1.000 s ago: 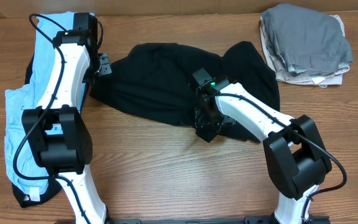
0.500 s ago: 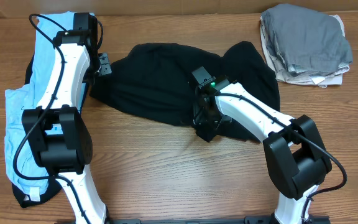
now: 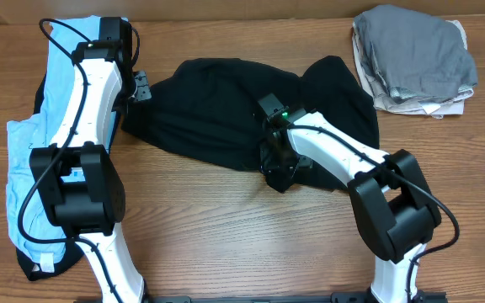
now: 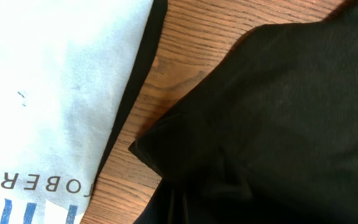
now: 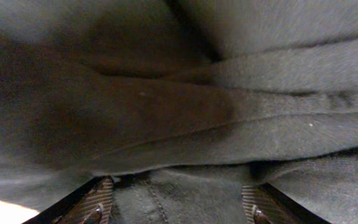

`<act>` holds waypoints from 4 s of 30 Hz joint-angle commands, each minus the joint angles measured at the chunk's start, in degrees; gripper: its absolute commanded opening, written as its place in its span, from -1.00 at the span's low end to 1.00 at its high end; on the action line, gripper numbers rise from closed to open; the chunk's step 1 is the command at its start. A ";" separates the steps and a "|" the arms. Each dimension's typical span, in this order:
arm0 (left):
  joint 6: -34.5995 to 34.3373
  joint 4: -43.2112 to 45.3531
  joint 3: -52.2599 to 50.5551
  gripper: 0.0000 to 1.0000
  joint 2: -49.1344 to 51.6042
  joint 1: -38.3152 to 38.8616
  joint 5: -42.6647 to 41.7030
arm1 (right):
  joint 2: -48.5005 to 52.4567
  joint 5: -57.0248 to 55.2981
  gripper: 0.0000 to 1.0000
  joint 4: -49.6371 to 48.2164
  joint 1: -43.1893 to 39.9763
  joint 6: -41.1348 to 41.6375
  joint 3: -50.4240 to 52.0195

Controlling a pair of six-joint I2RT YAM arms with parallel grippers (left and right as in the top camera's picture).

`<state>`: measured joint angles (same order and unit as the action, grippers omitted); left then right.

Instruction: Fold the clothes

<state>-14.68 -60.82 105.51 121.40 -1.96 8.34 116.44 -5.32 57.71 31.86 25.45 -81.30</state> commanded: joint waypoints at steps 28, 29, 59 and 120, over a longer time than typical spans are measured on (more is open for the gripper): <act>-0.11 -1.86 2.21 -0.92 -0.57 0.09 -0.42 | -6.10 -1.81 -0.92 11.61 -8.09 0.02 -9.79; -0.11 -3.32 3.80 -0.92 -0.59 0.09 -0.42 | -7.04 -2.43 -0.92 13.33 -8.68 -0.15 -11.72; 5.46 -35.95 69.51 -0.92 -18.91 0.28 -3.93 | -34.49 -2.73 -0.92 39.32 -30.38 -13.66 -68.78; 8.46 -20.11 56.48 -0.92 6.47 -1.09 -4.76 | 3.98 11.41 -0.92 15.32 -30.32 -28.70 -63.34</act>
<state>-7.25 -78.46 163.30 126.37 -2.02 1.43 119.87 4.05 71.18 1.87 -4.95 -145.14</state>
